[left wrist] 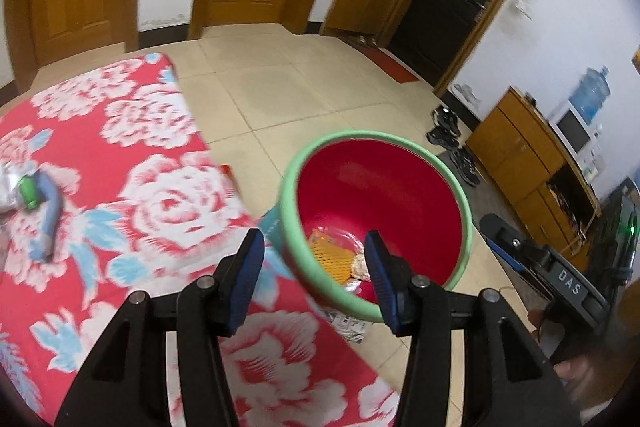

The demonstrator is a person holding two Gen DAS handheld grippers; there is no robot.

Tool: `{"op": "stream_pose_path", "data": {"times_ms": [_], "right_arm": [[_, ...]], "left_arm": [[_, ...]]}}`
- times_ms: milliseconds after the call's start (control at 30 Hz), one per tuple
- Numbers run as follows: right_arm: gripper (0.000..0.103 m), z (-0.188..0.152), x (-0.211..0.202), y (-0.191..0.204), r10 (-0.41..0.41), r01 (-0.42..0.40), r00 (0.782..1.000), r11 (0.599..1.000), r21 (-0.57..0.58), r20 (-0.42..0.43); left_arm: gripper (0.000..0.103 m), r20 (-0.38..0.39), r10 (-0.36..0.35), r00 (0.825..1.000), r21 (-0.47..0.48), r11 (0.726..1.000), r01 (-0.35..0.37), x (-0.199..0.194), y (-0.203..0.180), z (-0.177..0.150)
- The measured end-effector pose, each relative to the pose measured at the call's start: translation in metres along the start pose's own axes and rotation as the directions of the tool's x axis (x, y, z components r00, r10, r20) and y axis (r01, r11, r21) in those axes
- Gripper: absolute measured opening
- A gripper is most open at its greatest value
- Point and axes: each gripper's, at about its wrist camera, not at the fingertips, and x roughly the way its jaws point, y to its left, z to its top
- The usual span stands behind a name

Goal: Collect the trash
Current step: 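Move both grippers back over the table toward the white medicine box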

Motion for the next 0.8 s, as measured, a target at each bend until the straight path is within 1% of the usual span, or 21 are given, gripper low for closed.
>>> {"op": "stream_pose_path", "data": {"times_ms": [67,200,400,633,700,800], "right_arm": [[0.062,-0.002,-0.001,0.005,0.009,-0.009,1.000,1.000,-0.007,-0.002],[0.063,-0.005,-0.004,0.013,0.024,-0.024,1.000,1.000,-0.019,-0.006],[0.066,-0.009,-0.008,0.026,0.045,-0.045,0.999,0.999,-0.029,-0.003],[0.068,-0.015,-0.007,0.042,0.069,-0.070,0.997,0.996,-0.046,-0.029],[0.071,-0.018,-0.007,0.049,0.076,-0.077,0.996,0.995,-0.055,-0.036],[0.073,-0.022,-0.006,0.059,0.087,-0.090,0.995,0.994,-0.067,-0.046]], "left_arm": [[0.052,0.015,0.016,1.000,-0.025,1.000,-0.015,-0.008,0.010,-0.001],[0.052,0.036,0.045,0.998,-0.070,0.997,-0.043,-0.023,0.030,-0.003],[0.052,0.052,0.103,0.993,-0.139,0.986,-0.095,-0.041,0.057,-0.007],[0.052,0.067,0.167,0.984,-0.227,0.963,-0.148,-0.061,0.095,-0.019],[0.052,0.069,0.180,0.981,-0.249,0.955,-0.158,-0.065,0.103,-0.021],[0.052,0.074,0.207,0.976,-0.297,0.938,-0.177,-0.075,0.122,-0.026]]}}
